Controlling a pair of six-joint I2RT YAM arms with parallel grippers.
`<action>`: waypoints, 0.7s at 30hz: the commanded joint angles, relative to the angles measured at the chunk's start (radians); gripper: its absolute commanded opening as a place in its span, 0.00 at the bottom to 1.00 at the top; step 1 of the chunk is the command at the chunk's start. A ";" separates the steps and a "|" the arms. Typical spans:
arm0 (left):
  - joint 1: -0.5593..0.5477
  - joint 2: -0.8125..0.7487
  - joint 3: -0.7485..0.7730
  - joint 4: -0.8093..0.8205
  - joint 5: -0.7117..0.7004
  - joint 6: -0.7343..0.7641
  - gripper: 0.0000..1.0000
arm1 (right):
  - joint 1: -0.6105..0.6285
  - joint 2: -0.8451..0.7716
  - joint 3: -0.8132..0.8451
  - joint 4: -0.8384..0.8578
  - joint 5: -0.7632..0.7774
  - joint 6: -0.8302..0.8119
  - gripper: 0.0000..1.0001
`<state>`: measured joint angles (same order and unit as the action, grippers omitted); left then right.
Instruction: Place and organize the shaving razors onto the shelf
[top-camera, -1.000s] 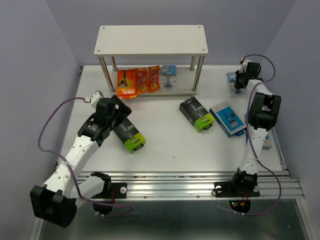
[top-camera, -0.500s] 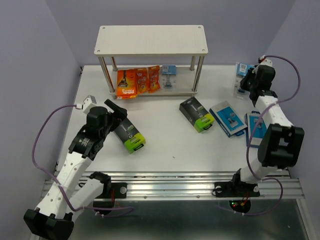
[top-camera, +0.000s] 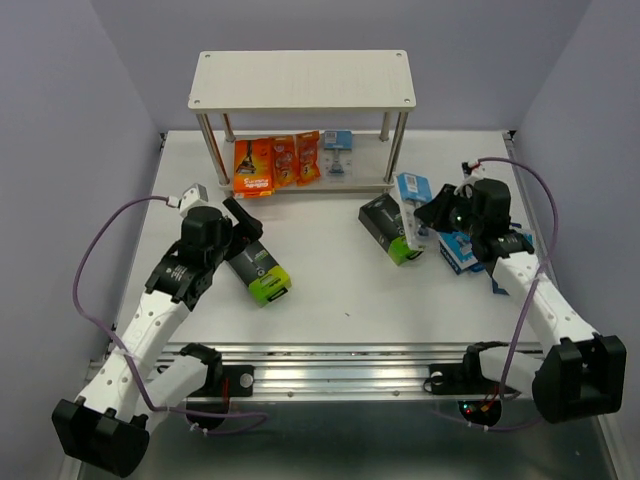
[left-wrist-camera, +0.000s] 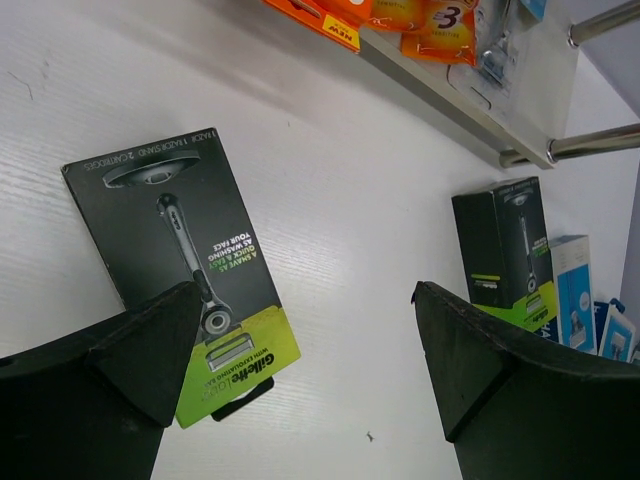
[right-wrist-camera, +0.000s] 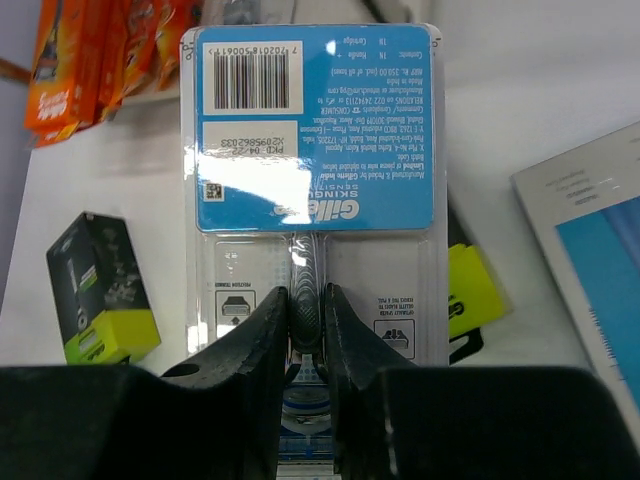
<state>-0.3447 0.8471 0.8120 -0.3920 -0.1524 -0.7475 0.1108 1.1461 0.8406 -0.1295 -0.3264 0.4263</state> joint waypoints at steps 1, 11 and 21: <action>0.007 0.013 0.036 0.062 0.042 0.068 0.99 | 0.116 -0.068 -0.026 -0.007 -0.028 0.022 0.02; 0.009 -0.023 0.039 0.036 0.005 0.089 0.99 | 0.483 0.246 0.202 0.117 0.401 -0.033 0.01; 0.013 -0.121 0.027 -0.068 -0.107 0.077 0.99 | 0.529 0.616 0.462 0.425 0.724 -0.187 0.01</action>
<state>-0.3382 0.7601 0.8120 -0.4259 -0.1967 -0.6849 0.6430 1.6836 1.2118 0.0940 0.2119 0.3313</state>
